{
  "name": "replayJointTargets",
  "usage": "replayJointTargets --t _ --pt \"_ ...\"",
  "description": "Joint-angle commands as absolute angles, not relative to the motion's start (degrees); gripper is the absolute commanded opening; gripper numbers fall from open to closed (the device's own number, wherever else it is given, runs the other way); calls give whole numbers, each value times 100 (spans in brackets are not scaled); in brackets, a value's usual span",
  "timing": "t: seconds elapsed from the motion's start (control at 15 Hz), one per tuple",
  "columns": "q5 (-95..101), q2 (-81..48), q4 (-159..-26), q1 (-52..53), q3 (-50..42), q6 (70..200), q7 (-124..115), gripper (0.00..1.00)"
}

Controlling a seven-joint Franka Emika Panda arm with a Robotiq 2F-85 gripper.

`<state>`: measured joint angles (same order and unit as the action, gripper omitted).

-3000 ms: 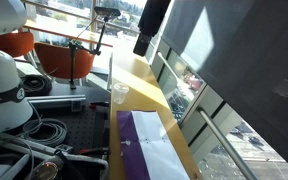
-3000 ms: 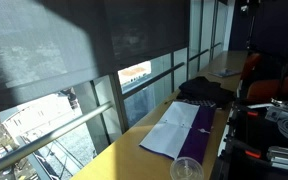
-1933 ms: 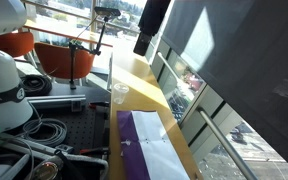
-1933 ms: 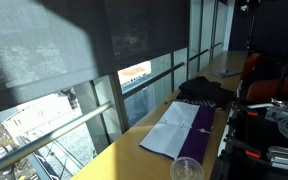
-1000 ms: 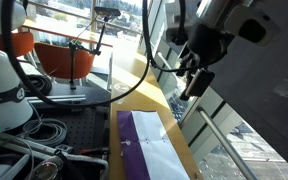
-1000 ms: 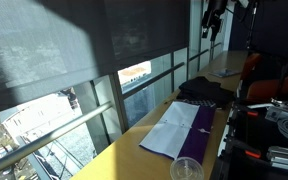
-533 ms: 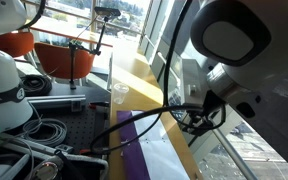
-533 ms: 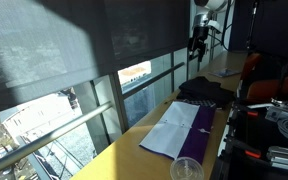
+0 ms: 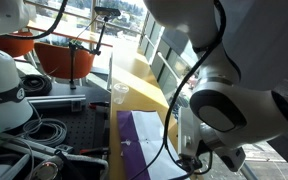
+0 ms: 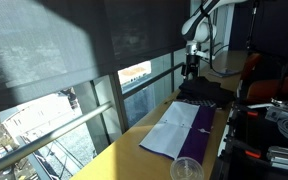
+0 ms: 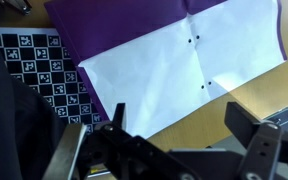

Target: Close the purple folder.

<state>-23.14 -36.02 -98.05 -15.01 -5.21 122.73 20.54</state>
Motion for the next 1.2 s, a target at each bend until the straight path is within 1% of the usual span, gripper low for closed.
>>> replayJointTargets --t 0.0,0.47,1.13 --pt "-2263 -4497 -8939 -1841 -257 12425 2134 100" --pt "-2092 -5643 -7830 -2071 -8 12729 2150 100" --pt "-1985 -6320 -7524 -2264 368 13373 2599 100"
